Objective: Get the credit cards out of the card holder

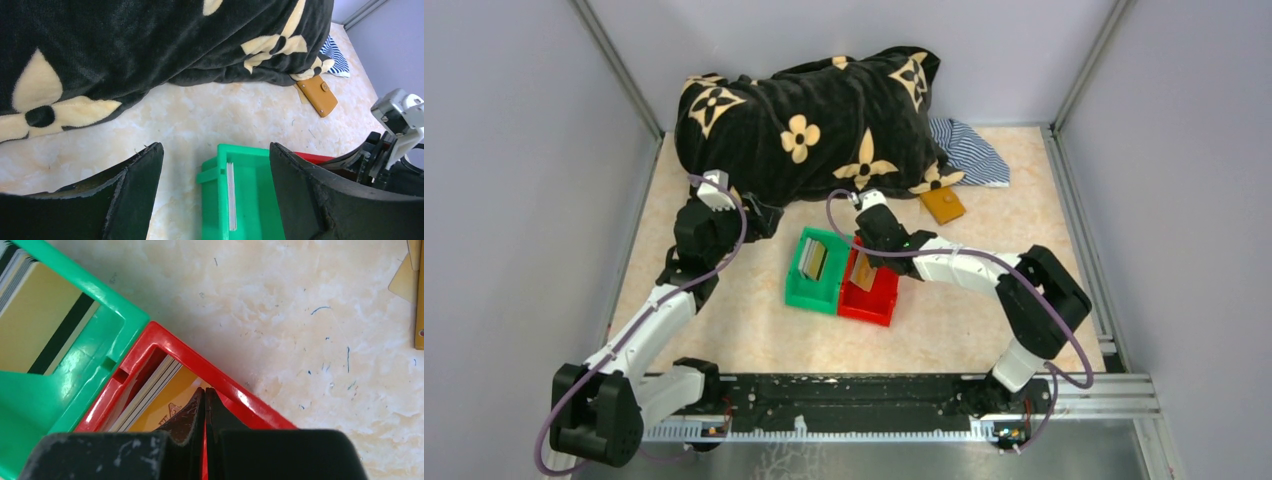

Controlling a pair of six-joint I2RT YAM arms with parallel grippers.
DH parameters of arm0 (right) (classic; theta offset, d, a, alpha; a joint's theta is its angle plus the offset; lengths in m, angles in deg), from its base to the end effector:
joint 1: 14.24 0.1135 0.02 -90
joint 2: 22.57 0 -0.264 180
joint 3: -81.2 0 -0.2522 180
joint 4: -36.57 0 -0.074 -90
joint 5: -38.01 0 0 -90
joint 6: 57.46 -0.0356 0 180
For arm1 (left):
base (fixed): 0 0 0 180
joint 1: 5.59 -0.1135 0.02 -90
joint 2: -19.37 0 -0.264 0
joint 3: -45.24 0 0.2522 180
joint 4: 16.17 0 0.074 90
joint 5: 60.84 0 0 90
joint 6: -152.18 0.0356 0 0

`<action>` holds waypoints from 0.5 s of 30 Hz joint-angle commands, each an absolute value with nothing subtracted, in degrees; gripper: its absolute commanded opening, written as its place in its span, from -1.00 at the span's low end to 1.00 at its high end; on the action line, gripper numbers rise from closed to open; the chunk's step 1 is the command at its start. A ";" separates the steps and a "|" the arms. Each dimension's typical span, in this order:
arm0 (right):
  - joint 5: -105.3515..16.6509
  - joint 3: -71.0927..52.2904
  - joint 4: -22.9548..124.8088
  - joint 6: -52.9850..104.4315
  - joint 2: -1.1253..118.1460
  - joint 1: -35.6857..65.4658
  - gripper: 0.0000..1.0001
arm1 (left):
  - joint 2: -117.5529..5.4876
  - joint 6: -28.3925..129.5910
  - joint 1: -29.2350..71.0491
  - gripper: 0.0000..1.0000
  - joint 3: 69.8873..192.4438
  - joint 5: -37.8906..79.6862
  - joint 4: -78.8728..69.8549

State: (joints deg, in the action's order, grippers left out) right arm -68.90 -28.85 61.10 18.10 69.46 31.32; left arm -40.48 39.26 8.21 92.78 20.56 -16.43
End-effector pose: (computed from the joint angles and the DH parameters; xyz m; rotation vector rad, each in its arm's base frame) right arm 0.2436 0.2336 0.2040 -0.4947 2.2927 0.1643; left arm 0.2324 -0.0626 0.2652 -0.0342 1.8174 -0.5919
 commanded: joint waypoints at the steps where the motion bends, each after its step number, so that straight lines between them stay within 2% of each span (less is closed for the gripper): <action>1: -69.30 -23.93 58.64 20.35 71.63 31.04 -1.00 | -40.21 39.18 8.69 0.67 92.13 20.49 -16.25; 6: -68.24 -20.41 59.45 20.74 74.39 31.07 -1.00 | -39.91 39.45 8.82 0.67 91.89 21.21 -15.71; 10: -67.49 -21.78 58.99 21.03 70.00 31.03 -1.00 | -39.74 39.24 8.82 0.68 91.82 21.29 -15.59; 15: -72.61 -26.44 57.74 21.18 64.67 31.03 -1.00 | -40.06 37.21 8.82 0.71 91.47 19.90 -16.74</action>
